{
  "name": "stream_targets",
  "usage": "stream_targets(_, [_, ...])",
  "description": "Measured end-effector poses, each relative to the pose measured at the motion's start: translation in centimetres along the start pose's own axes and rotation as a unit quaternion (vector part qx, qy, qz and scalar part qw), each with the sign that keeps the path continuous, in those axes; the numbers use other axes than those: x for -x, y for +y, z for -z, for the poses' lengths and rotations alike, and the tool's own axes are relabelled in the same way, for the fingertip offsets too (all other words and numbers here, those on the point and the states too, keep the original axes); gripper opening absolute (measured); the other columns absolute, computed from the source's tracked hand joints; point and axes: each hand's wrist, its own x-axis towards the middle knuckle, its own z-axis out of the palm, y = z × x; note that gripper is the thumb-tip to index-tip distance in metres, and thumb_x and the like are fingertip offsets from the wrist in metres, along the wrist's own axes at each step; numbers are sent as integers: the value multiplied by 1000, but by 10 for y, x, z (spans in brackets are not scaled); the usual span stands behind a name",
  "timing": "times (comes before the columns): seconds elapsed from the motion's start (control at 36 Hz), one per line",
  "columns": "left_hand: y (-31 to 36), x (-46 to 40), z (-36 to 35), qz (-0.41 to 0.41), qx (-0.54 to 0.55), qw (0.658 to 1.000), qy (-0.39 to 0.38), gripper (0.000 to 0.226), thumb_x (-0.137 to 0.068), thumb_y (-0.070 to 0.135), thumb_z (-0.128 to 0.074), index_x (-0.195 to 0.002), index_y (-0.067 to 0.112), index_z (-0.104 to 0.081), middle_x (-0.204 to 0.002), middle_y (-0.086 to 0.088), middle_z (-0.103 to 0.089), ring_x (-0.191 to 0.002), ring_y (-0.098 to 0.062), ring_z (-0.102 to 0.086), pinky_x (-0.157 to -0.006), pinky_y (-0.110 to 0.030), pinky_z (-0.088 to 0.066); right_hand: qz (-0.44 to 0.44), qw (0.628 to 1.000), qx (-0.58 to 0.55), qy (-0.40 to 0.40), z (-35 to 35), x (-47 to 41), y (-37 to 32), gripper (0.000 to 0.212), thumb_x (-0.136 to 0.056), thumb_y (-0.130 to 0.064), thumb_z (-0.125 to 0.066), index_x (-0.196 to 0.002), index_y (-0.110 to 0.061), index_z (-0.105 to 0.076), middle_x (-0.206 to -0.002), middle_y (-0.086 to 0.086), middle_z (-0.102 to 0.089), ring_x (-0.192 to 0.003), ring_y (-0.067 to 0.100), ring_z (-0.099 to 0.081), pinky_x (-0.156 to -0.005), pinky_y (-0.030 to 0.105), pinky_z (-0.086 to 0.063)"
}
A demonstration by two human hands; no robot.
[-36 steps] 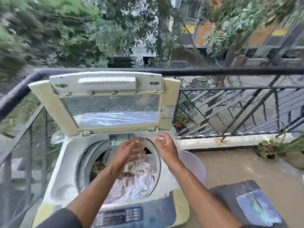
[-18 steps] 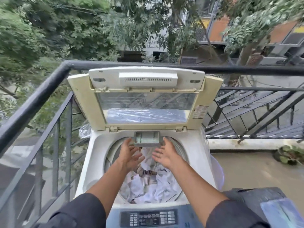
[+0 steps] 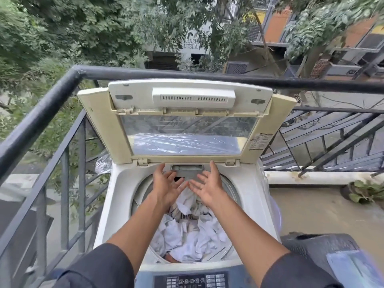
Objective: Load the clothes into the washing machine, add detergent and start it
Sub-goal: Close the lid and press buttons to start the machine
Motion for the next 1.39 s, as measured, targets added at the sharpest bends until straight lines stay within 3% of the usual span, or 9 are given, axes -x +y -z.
stream_targets(0.25, [4,-5,-6,-15,-1,1000,3,73,-106,48,-47,-164,9,-27,-170,-11,-31,-155,-42,-30,-115,-52,-41,6,1000,-11,-8,-9,-5,-12,85,-97,-68,-49,-162,-17,-27,-158,19,-41,-128,44,-55,-98,52,-54])
stream_targets(0.56, [5,-2,-8,-22,-36,999,-2,65,-106,49,-47,-159,12,-39,-164,-5,-40,-152,-39,-35,-122,-53,-38,2,1000,16,-13,-12,3,-20,90,-98,-68,-47,-158,-4,-30,-158,16,-43,-135,42,-52,-113,56,-46])
stream_targets(0.75, [2,9,6,-79,-197,977,16,44,-111,33,-45,-150,14,-50,-155,-6,-54,-145,-34,-46,-107,-47,-49,20,976,217,10,-8,24,-22,60,-109,-48,-42,-150,-4,-46,-147,17,-57,-125,37,-62,-96,44,-53])
stream_targets(0.86, [4,29,4,-152,-286,946,23,28,-110,32,-50,-131,18,-63,-127,-2,-70,-135,-33,-58,-110,-50,-50,97,940,326,28,-15,50,-29,44,-108,-37,-47,-137,-5,-56,-136,26,-62,-124,46,-61,-106,55,-52])
stream_targets(0.92, [10,44,-3,-200,-325,924,26,28,-109,28,-52,-130,17,-66,-120,-1,-72,-128,-30,-62,-107,-47,-52,154,917,365,38,-20,61,-34,40,-106,-36,-49,-128,-3,-58,-129,24,-65,-116,44,-66,-97,49,-55])
stream_targets(0.97, [18,57,-11,-255,-366,895,14,30,-105,29,-57,-130,18,-68,-125,-3,-73,-125,-24,-65,-108,-46,-52,219,886,407,42,-28,73,-41,34,-103,-39,-50,-116,-12,-66,-113,15,-72,-100,32,-70,-83,42,-53])
stream_targets(1.08, [36,79,-27,-377,-444,813,-7,34,-102,32,-62,-134,23,-69,-125,5,-75,-118,-6,-68,-105,-42,-55,360,794,487,54,-46,102,-62,25,-103,-43,-52,-111,-26,-69,-110,-7,-72,-103,18,-66,-91,39,-54])
stream_targets(1.25, [75,100,-55,-632,-579,515,19,25,-98,24,-63,-120,27,-73,-117,11,-73,-110,-15,-63,-97,-36,-51,638,468,583,182,-74,141,-98,22,-96,-41,-57,-104,-26,-71,-102,-6,-72,-95,18,-62,-84,36,-43])
stream_targets(1.39, [106,112,-92,-705,-593,383,70,32,-95,27,-62,-125,21,-67,-127,-6,-60,-117,-23,-51,-101,-35,-40,695,380,568,223,-99,146,-134,34,-92,-42,-57,-119,-23,-66,-123,2,-63,-107,20,-55,-89,39,-43])
